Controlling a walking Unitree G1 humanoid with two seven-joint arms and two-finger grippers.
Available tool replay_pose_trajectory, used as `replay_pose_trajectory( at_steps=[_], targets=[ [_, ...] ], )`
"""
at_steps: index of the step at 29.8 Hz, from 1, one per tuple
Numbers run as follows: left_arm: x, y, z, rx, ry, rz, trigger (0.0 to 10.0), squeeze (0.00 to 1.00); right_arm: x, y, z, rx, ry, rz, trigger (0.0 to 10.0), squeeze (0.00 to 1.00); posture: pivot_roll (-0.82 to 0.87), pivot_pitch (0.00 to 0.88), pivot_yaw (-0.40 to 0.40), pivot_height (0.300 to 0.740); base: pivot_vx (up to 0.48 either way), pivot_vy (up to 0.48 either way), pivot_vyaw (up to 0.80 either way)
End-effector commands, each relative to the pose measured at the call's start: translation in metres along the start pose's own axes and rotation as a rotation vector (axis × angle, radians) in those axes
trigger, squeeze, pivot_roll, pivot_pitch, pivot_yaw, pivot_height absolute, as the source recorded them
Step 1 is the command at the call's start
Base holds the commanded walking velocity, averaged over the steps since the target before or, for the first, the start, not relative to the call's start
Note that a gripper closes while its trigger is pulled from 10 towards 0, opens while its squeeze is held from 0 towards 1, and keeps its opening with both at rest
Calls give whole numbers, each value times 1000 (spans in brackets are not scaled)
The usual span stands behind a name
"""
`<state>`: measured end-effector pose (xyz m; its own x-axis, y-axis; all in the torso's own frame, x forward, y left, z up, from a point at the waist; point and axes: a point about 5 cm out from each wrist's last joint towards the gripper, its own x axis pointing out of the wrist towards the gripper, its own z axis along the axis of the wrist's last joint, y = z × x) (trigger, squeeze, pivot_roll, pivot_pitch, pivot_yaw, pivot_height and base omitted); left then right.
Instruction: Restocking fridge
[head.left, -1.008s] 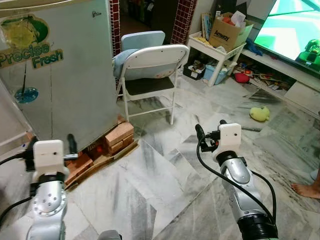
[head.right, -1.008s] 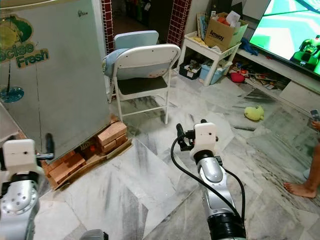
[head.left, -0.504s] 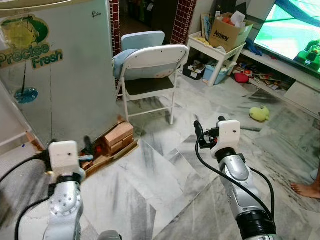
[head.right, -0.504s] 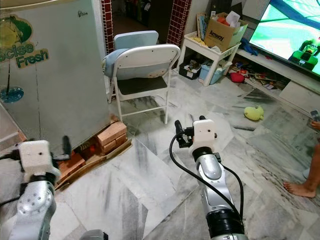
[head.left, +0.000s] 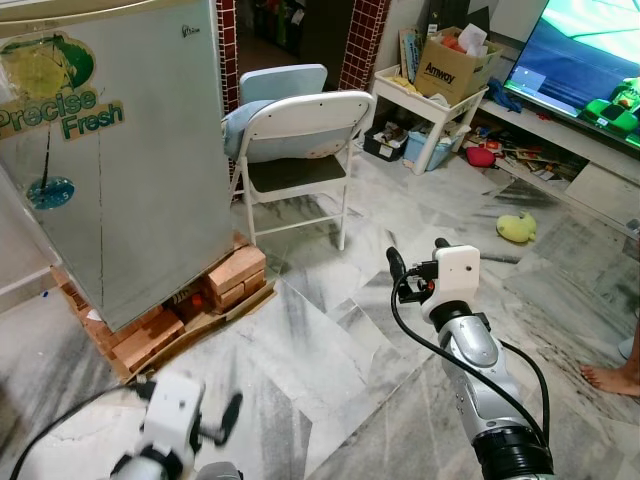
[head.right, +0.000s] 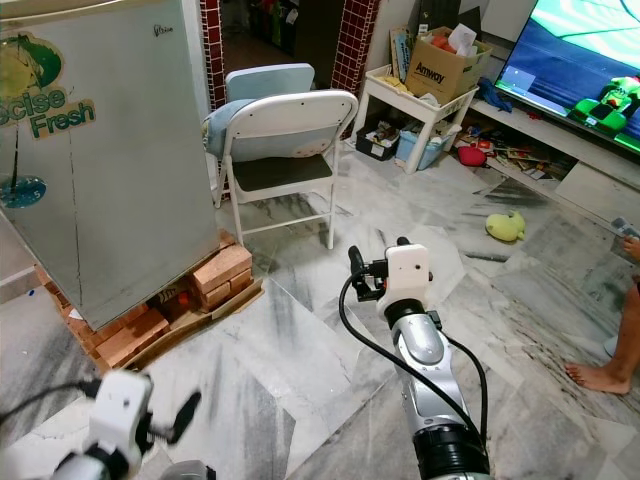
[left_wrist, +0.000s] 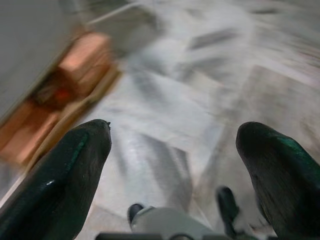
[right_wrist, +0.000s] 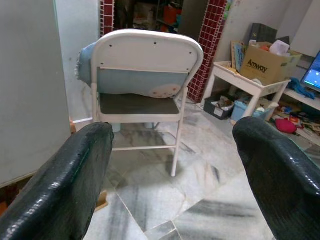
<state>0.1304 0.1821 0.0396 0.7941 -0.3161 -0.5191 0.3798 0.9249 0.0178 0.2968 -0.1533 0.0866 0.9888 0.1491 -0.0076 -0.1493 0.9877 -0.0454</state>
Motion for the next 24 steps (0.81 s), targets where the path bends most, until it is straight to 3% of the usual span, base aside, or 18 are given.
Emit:
replay_pose_trajectory(
  at_steps=[1,5,10,15,18,19,24],
  targets=[
    [-12,2,13,7,-40,-84,10000,0,1,-4,0,-3,1,-3,10000,0,179,10,-113,740,0,0,0],
    [-30,23,28,38,-34,-134,10000,0,3,-3,0,-3,3,7,10000,0,202,16,-122,740,0,0,0],
    [-27,74,42,194,-47,66,10000,0,5,-3,4,-6,-10,13,10000,0,189,20,-115,740,0,0,0],
    [-21,91,57,205,-72,118,10000,0,3,-8,4,-14,-10,6,10000,0,172,19,-115,740,0,0,0],
    [-10,99,73,169,-146,167,10000,0,3,-10,5,-16,-10,2,10000,0,163,17,-117,740,0,0,0],
    [2,101,87,136,-210,219,10000,0,3,-10,5,-16,-11,-1,10000,0,159,15,-119,740,0,0,0],
    [33,103,112,57,-345,338,10000,0,5,-8,5,-6,-8,-7,10000,0,141,1,-140,740,0,0,0]
  ],
)
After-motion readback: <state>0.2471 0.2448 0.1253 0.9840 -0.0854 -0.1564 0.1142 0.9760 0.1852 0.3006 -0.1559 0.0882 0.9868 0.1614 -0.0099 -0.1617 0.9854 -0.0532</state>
